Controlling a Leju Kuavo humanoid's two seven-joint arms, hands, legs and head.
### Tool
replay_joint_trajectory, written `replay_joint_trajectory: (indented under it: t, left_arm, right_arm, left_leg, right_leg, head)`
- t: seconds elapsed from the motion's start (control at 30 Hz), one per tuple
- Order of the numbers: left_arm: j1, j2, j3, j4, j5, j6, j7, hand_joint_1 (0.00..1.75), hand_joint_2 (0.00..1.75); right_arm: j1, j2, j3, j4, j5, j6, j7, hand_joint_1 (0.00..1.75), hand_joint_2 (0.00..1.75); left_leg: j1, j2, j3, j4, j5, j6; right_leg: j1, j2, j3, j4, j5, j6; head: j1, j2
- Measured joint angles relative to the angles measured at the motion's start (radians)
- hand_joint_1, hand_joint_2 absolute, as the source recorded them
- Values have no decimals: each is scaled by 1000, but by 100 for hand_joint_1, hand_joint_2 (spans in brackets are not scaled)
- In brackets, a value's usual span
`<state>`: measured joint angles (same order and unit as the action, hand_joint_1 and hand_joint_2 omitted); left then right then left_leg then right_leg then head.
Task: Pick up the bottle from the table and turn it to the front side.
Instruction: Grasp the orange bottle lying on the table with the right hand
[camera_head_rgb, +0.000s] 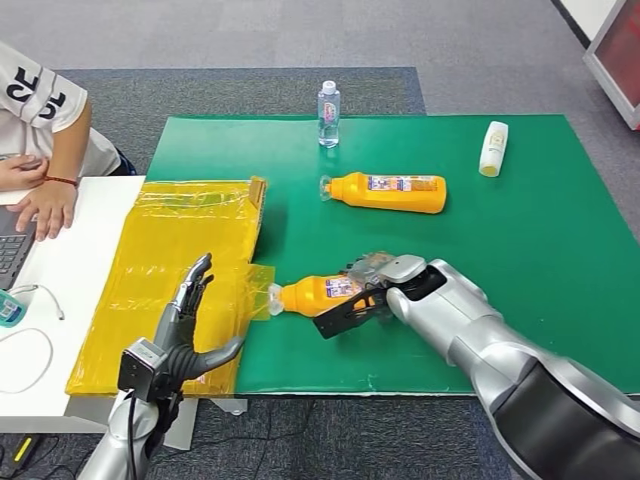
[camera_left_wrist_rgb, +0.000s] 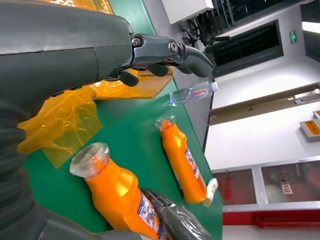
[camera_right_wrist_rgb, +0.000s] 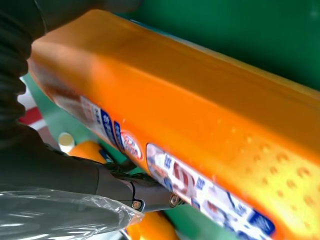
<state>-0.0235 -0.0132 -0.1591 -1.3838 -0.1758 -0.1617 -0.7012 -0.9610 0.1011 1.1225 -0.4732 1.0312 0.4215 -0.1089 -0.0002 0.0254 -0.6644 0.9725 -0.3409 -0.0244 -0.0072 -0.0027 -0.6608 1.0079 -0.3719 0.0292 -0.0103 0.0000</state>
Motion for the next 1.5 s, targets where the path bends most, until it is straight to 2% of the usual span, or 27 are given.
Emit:
replay_joint_trajectory:
  t: [0.3, 0.33, 0.37, 0.4, 0.47, 0.53, 0.57, 0.87, 0.93, 1.0, 1.07, 1.17, 1.23, 1.37, 1.5]
  left_arm:
    - [-1, 5, 12, 3, 0, 2, 0, 0, 175]
    - [-1, 6, 14, 3, 0, 2, 0, 0, 175]
    - [-1, 6, 16, 3, -1, 2, 0, 0, 175]
    - [-1, 7, 17, 3, -1, 3, 0, 0, 175]
    - [-2, 8, 19, 3, -1, 3, 0, 0, 175]
    - [-2, 8, 21, 3, -2, 4, 0, 0, 175]
    - [-2, 8, 22, 3, -2, 4, 0, 0, 175]
    - [-2, 9, 24, 3, -2, 4, 0, 0, 175]
    - [-3, 10, 24, 3, -2, 2, 0, 0, 175]
    - [-6, 10, 23, 3, -2, -5, 0, 0, 175]
    - [-10, 11, 21, 4, 0, -11, 0, 0, 175]
    - [-13, 13, 16, 5, 6, -12, 0, 0, 175]
    - [-12, 17, 13, 5, 10, -9, 0, 0, 175]
    - [-9, 25, 12, 5, 11, -7, 0, 0, 175]
    - [-2, 28, 12, 5, 8, -2, 0, 0, 175]
  right_arm:
    - [-11, 21, 9, 52, -4, -9, 69, 0, 175]
    - [-11, 23, 9, 55, -5, -12, 75, 2, 175]
    - [-11, 25, 9, 58, -5, -15, 81, 12, 175]
    - [-11, 27, 9, 61, -5, -17, 87, 24, 175]
    - [-11, 30, 8, 66, -4, -23, 98, 102, 175]
    - [-11, 33, 8, 71, -3, -30, 107, 167, 175]
    - [-12, 34, 7, 73, -2, -34, 110, 175, 175]
    - [-13, 38, -6, 82, -20, -76, 109, 175, 175]
    - [-10, 35, -18, 83, -50, -102, 87, 175, 175]
    - [0, 19, -55, 82, -130, -146, 28, 175, 175]
    - [20, -19, -121, 72, -256, -175, -74, 175, 175]
    - [78, -104, -243, 30, -446, -188, -239, 175, 175]
    - [137, -164, -327, -13, -547, -202, -313, 175, 175]
    - [270, -248, -472, -127, -680, -218, -367, 175, 175]
    - [408, -284, -601, -251, -789, -223, -388, 175, 175]
  left_leg:
    - [0, 0, 0, 0, 0, 0]
    - [0, 0, 0, 0, 0, 0]
    - [0, 0, 0, 0, 0, 0]
    - [0, 0, 0, 0, 0, 0]
    - [0, 0, 0, 0, 0, 0]
    - [0, 0, 0, 0, 0, 0]
    - [0, 0, 0, 0, 0, 0]
    - [0, 0, 0, 0, 0, 0]
    - [0, 0, 0, 0, 0, 0]
    - [0, 0, 0, 0, 0, 0]
    - [0, -2, 0, 0, 1, 0]
    - [0, -7, -1, 1, 1, 2]
    - [0, -11, -2, 1, 1, 3]
    - [0, -12, -3, 1, -2, 3]
    - [0, -12, -3, 1, -3, 2]
  right_leg:
    - [0, 0, 0, 0, 0, 0]
    - [0, 0, 0, 0, 0, 0]
    - [0, 0, 0, 0, 0, 0]
    - [0, 0, 0, 0, 0, 0]
    - [0, 0, 0, 0, 0, 0]
    - [0, 0, 0, 0, 0, 0]
    - [0, 0, 0, 0, 0, 0]
    - [0, 0, 0, 0, 0, 0]
    - [0, 0, -1, 0, 0, 0]
    - [0, 0, -1, 0, 0, 0]
    - [0, -2, -1, 0, 0, 0]
    - [0, -7, 1, -1, -1, 2]
    - [0, -10, 2, -1, -2, 3]
    - [-1, -11, 2, -2, -2, 4]
    - [-1, -11, 1, -2, -4, 4]
  head:
    - [0, 0]
    - [0, 0]
    - [0, 0]
    - [0, 0]
    - [0, 0]
    - [0, 0]
    - [0, 0]
    - [0, 0]
    - [0, 0]
    - [0, 0]
    - [0, 0]
    - [0, 0]
    - [0, 0]
    - [0, 0]
    - [0, 0]
